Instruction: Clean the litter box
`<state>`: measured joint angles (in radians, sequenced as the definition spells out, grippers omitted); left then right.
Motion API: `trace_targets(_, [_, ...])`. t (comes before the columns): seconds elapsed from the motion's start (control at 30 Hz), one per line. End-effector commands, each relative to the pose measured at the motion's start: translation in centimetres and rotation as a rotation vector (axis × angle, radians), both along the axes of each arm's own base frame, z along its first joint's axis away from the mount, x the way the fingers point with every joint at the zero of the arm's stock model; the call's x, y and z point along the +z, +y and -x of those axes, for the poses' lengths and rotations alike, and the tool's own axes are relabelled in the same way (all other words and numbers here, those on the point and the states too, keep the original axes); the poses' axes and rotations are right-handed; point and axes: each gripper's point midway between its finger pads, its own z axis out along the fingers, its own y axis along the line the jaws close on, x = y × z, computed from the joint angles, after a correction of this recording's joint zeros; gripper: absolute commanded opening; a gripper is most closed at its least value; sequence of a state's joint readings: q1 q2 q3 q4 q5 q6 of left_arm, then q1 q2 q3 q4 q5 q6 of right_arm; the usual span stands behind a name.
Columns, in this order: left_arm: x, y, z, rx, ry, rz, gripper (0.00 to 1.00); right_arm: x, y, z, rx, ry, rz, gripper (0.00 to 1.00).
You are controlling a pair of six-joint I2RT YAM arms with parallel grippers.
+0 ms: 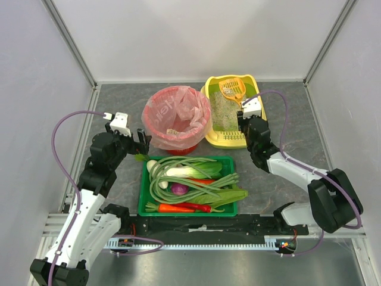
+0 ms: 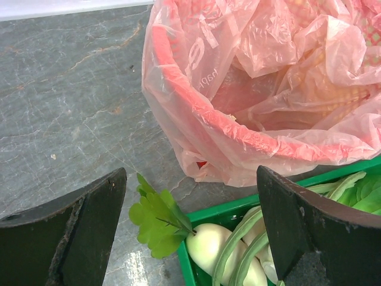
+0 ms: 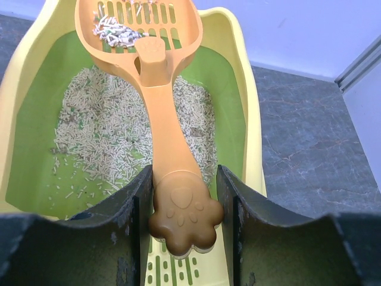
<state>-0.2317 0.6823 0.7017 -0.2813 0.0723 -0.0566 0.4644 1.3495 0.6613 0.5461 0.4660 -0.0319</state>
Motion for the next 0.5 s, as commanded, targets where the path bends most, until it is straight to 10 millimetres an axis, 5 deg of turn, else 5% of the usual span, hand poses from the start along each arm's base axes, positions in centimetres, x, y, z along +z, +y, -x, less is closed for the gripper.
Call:
trace_targets(0.0, [1.6,-0.2,-0.1,-0.024,-0.070,-0.007,0.96,0.2,-0.4,-0.2,-0.038,0.008,-0.006,0.00])
trace_targets(0.27, [1.8,-0.3,0.1,-0.028,-0.078,-0.003,0.96,-0.6,0.3,2.4,-0.001,0.073,-0.092,0.00])
trace_targets(0.47, [2.1,-0.4,0.2,-0.036,-0.086,0.004,0.96,-0.3,-0.8,0.5,-0.068,0.086,0.006,0.00])
